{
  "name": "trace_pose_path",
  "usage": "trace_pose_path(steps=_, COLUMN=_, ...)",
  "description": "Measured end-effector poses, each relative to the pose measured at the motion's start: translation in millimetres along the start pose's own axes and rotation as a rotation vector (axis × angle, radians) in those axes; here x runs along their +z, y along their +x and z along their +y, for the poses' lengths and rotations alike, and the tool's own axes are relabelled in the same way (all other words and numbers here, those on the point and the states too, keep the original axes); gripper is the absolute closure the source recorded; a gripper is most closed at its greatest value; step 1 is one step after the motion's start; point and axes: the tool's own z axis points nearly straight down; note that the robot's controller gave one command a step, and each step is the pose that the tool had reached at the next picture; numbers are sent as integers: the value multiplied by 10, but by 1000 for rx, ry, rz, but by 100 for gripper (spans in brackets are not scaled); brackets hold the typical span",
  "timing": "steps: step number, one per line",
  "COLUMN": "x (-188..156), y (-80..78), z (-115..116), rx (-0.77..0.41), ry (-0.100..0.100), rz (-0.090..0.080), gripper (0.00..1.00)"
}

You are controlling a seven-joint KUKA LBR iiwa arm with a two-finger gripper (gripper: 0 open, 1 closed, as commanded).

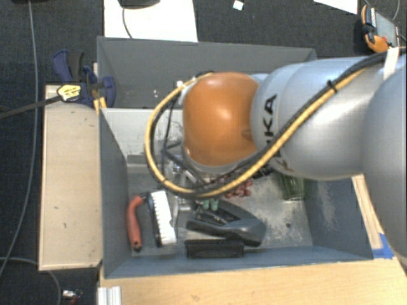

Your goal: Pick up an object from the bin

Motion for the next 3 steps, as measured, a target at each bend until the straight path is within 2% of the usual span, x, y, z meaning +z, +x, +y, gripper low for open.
trace_pose_path(steps=1, x=-47, y=-19, z=-14, rx=8, ry=-2, rz=-7, gripper=0)
trace_pose_path(steps=2, x=833, y=51, z=-741, rx=-323, ry=-1, rz=-9, gripper=0)
trace_pose_path(steps=3, x=415, y=222, z=-1042, rx=-245, ry=-2, rz=-15, gripper=0)
